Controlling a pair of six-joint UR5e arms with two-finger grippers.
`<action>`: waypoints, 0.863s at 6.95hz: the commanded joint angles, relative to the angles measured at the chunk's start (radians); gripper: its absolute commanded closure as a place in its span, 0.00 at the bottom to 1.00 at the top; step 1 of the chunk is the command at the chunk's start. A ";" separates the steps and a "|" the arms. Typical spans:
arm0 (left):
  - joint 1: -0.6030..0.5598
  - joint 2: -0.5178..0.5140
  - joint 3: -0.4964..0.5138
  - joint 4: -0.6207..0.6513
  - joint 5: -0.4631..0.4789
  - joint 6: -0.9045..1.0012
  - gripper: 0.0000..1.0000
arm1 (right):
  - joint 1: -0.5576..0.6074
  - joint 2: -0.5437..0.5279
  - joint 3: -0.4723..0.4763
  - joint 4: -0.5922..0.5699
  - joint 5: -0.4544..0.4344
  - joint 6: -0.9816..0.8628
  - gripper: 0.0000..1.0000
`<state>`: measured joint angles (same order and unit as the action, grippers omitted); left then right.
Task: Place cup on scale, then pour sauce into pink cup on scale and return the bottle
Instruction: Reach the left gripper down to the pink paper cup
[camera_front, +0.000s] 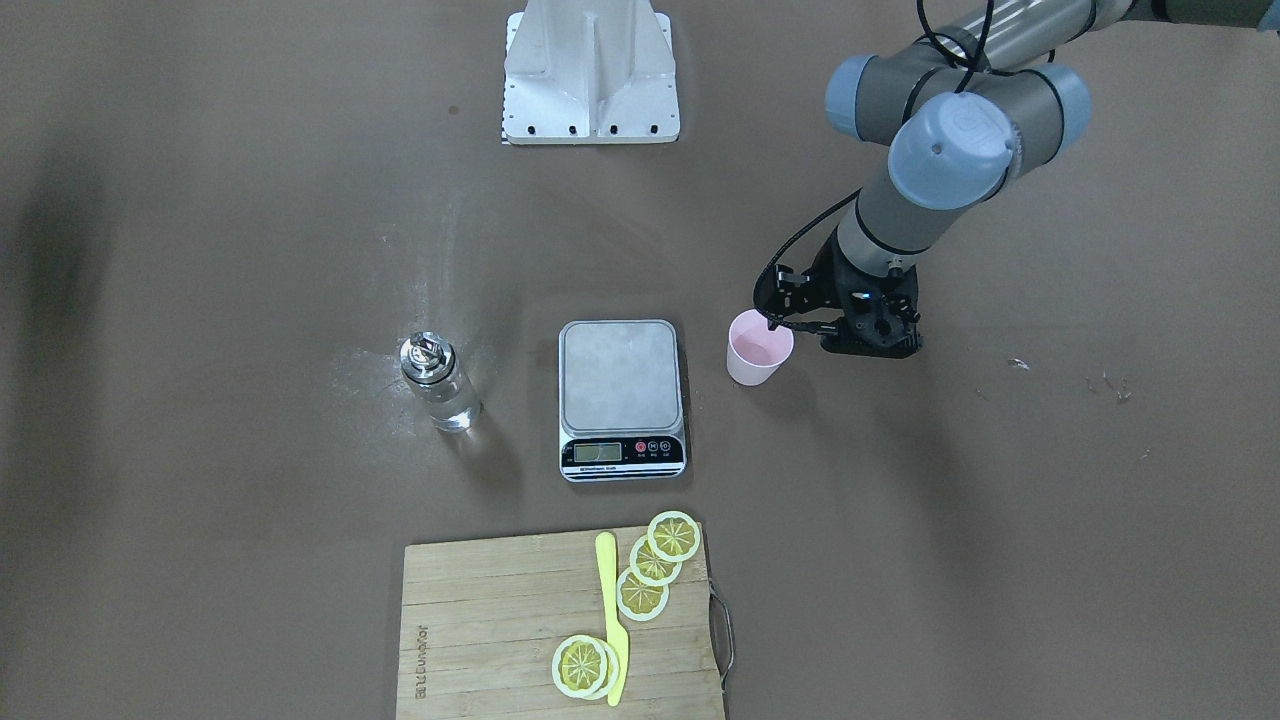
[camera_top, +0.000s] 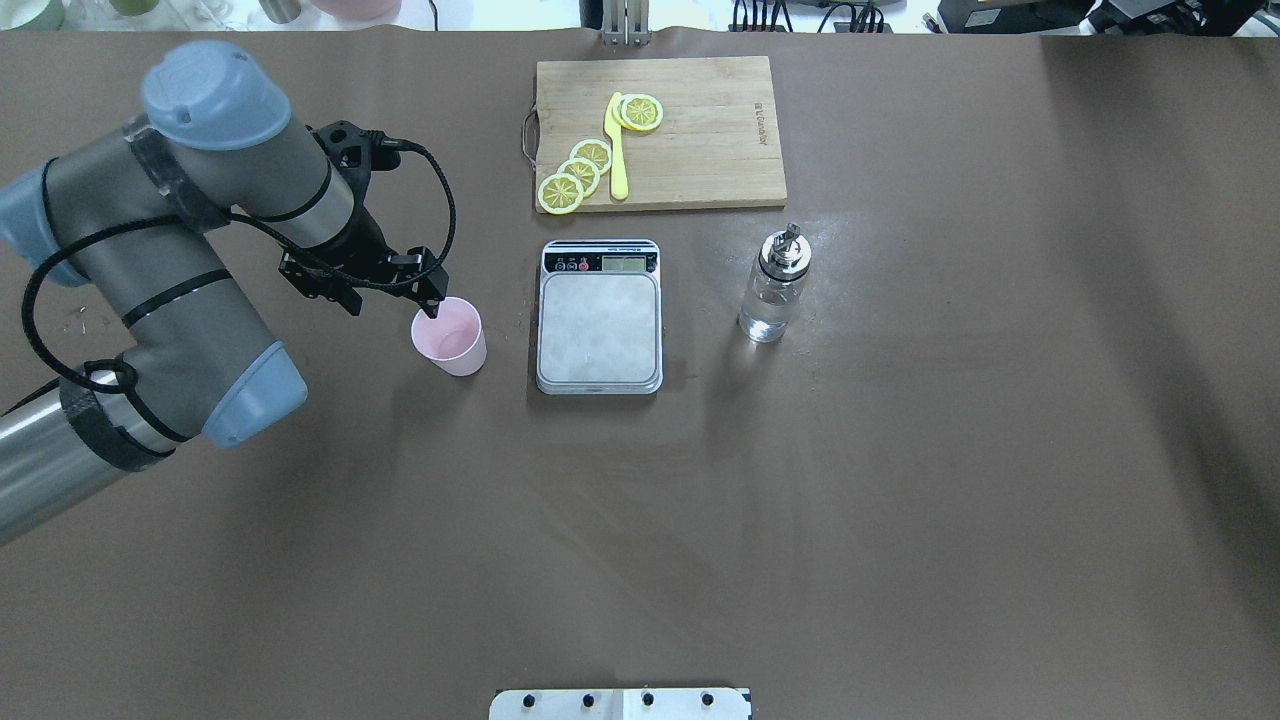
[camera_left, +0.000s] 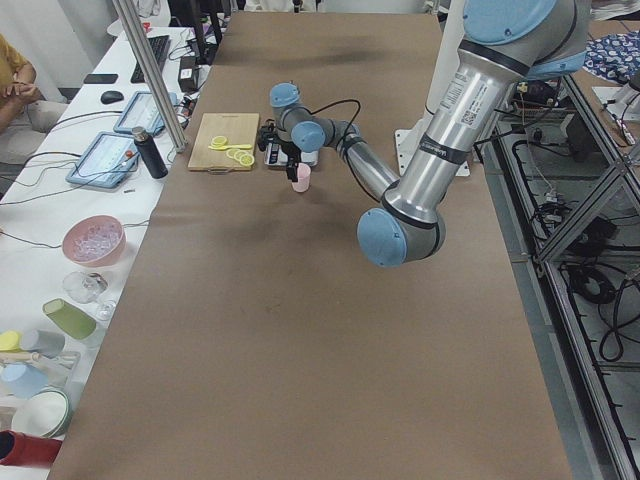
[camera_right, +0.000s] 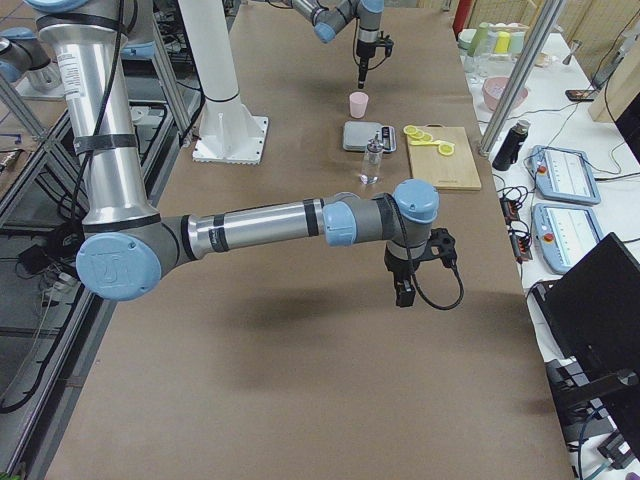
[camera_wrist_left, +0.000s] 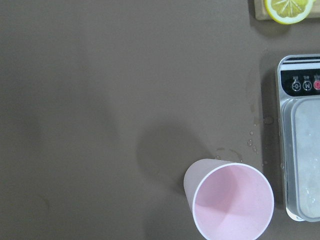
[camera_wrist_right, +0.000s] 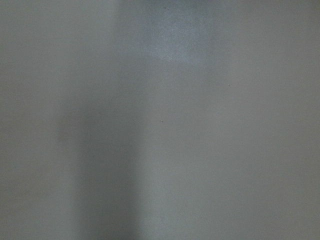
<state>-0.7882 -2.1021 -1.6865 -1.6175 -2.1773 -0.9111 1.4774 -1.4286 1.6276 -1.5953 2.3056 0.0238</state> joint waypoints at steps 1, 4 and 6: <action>0.000 -0.016 0.039 -0.002 0.001 0.026 0.09 | 0.000 0.000 0.000 0.000 0.000 -0.001 0.00; 0.017 -0.022 0.068 -0.012 -0.001 0.026 0.10 | -0.003 0.000 -0.003 0.000 0.000 -0.001 0.00; 0.041 -0.026 0.079 -0.031 0.007 0.024 0.10 | -0.005 0.000 -0.005 0.000 0.000 -0.001 0.00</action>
<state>-0.7635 -2.1263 -1.6144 -1.6344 -2.1757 -0.8854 1.4739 -1.4281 1.6241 -1.5953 2.3056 0.0230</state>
